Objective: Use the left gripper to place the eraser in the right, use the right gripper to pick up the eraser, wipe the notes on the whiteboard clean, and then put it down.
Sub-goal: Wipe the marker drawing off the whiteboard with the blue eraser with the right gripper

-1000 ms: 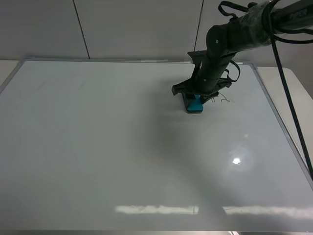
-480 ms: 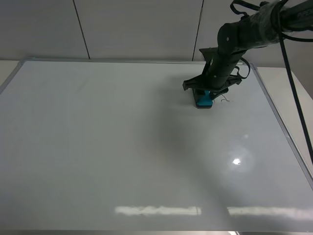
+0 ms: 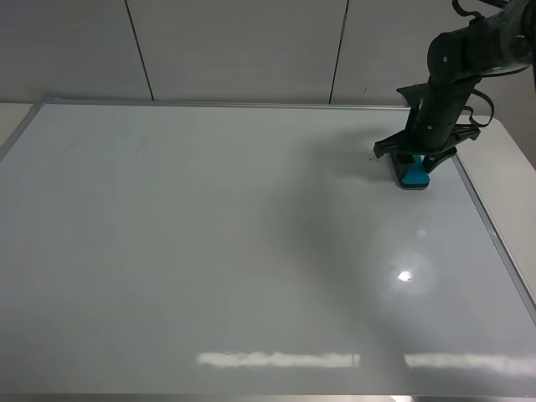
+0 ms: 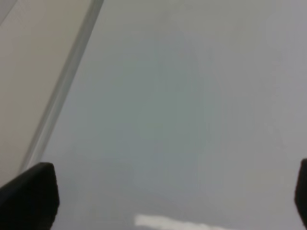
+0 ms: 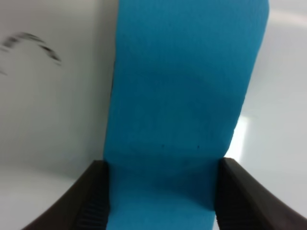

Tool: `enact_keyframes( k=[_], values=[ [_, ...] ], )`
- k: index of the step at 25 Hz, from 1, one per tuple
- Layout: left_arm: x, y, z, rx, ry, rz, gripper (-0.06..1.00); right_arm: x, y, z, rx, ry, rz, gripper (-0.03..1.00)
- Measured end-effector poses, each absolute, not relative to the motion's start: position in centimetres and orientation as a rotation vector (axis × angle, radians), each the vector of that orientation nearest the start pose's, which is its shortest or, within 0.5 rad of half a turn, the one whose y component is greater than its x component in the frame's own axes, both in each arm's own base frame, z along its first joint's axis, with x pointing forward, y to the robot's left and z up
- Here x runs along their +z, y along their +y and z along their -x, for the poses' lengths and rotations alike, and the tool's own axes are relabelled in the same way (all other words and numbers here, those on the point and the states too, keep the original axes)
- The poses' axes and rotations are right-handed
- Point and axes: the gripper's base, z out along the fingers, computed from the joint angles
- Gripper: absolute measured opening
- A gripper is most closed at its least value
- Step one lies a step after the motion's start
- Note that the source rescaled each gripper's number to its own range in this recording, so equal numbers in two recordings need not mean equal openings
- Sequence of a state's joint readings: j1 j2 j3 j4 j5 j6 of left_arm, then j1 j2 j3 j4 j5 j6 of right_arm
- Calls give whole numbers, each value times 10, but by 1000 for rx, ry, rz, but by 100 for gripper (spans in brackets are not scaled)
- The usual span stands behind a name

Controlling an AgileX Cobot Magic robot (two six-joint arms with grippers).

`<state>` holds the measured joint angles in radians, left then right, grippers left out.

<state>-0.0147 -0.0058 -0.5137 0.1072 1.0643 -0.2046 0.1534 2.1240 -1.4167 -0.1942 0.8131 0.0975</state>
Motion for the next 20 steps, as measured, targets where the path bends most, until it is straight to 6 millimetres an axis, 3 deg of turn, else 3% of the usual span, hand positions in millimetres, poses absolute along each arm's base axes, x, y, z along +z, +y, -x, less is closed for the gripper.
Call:
enact_keyframes(
  k=[3,8,9,14,20],
  values=[
    [281,9,8,-11,2014,198,100,124,45,-402,-225,2953,296,3],
    [281,9,8,-11,2014,198,100,122,59,-396,-270,2905,457,3],
    [281,9,8,-11,2014,198,100,121,72,-392,-312,2886,580,3],
    [281,9,8,-11,2014,198,100,120,123,-376,-299,2843,841,3],
    [281,9,8,-11,2014,198,100,119,183,-356,-87,2768,935,3]
  ],
)
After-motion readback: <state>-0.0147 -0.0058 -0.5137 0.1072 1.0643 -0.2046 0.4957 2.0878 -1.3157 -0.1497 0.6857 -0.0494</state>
